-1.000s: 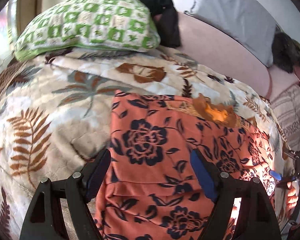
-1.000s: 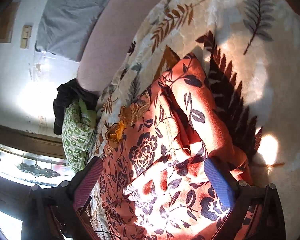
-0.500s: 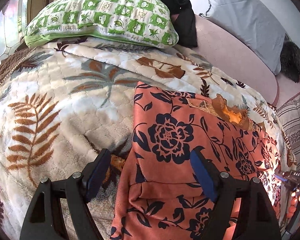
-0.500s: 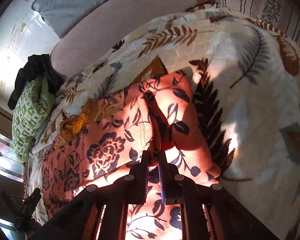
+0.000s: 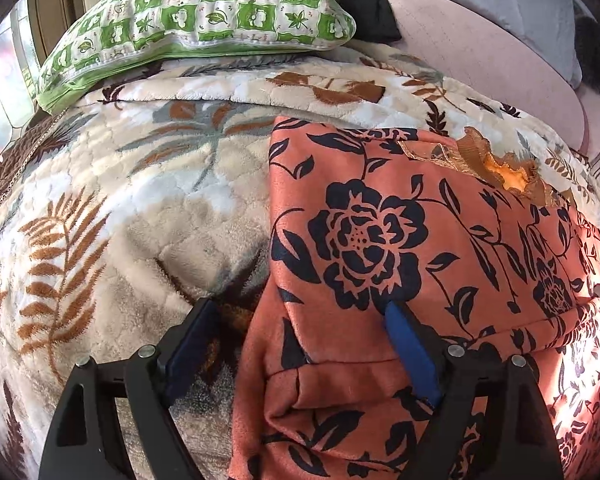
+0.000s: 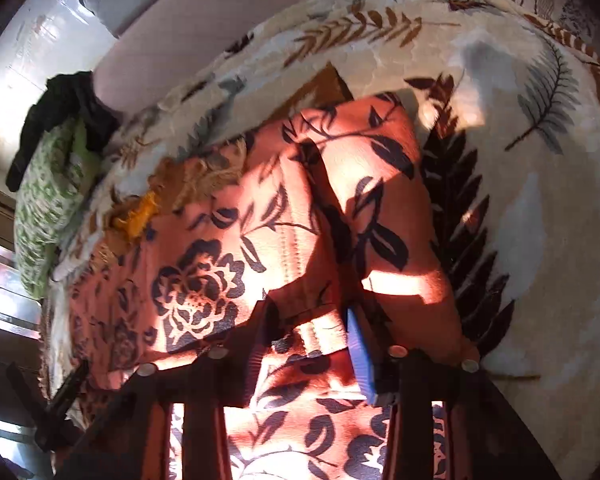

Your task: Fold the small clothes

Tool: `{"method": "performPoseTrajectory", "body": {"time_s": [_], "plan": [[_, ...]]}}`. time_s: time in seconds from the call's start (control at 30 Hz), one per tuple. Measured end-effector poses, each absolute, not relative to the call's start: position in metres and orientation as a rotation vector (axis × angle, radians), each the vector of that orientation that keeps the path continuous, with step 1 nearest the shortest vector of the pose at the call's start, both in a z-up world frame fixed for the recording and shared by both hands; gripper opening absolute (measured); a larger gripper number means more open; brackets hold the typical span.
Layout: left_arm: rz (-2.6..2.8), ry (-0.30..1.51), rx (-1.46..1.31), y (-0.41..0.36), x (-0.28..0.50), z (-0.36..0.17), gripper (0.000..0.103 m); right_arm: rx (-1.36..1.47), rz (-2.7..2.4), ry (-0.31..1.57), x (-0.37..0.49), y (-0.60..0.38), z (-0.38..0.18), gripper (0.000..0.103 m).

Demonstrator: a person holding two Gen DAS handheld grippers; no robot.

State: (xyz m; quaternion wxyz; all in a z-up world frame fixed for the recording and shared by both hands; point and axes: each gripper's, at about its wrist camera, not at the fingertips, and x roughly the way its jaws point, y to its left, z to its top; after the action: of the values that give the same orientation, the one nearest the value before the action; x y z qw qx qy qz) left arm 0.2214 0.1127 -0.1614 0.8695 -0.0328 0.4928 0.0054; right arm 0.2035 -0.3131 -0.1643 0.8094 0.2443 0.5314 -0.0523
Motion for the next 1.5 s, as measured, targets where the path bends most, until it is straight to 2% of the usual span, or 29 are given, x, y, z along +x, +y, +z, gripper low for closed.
{"method": "performPoseTrajectory", "body": {"time_s": [0.07, 0.1, 0.3, 0.37, 0.4, 0.47, 0.5, 0.63, 0.87, 1.2, 1.5], "plan": [[0.009, 1.025, -0.092, 0.117, 0.219, -0.155, 0.086, 0.492, -0.142, 1.117, 0.198, -0.31, -0.153, 0.038], [0.006, 1.002, -0.103, 0.119, 0.215, -0.149, 0.086, 0.463, -0.175, 1.11, 0.195, -0.307, -0.144, 0.048], [0.004, 0.927, -0.088, 0.115, 0.21, -0.13, 0.087, 0.437, -0.038, 0.938, 0.205, -0.292, -0.086, 0.075], [0.038, 1.001, -0.059, 0.111, 0.22, -0.147, 0.087, 0.531, 0.083, 0.938, 0.221, -0.291, -0.093, 0.077], [0.053, 1.08, -0.043, 0.109, 0.228, -0.162, 0.087, 0.581, 0.107, 0.976, 0.233, -0.287, -0.109, 0.081], [0.06, 1.056, -0.032, 0.108, 0.228, -0.162, 0.092, 0.655, 0.077, 1.183, 0.25, -0.29, -0.162, 0.086], [0.056, 1.076, -0.035, 0.109, 0.228, -0.158, 0.092, 0.659, 0.084, 1.156, 0.243, -0.291, -0.168, 0.085], [0.035, 1.02, -0.068, 0.119, 0.206, -0.129, 0.092, 0.533, 0.053, 1.049, 0.214, -0.278, -0.121, 0.085], [-0.014, 0.917, -0.195, 0.163, 0.111, -0.084, 0.092, 0.473, 0.084, 0.968, 0.115, -0.302, -0.075, 0.086], [-0.053, 1.026, -0.312, 0.192, -0.016, -0.12, 0.092, 0.602, 0.144, 1.085, -0.036, -0.356, -0.113, 0.086], [-0.105, 1.095, -0.414, 0.189, -0.045, -0.143, 0.092, 0.751, 0.272, 1.148, -0.069, -0.357, -0.151, 0.085]]}}
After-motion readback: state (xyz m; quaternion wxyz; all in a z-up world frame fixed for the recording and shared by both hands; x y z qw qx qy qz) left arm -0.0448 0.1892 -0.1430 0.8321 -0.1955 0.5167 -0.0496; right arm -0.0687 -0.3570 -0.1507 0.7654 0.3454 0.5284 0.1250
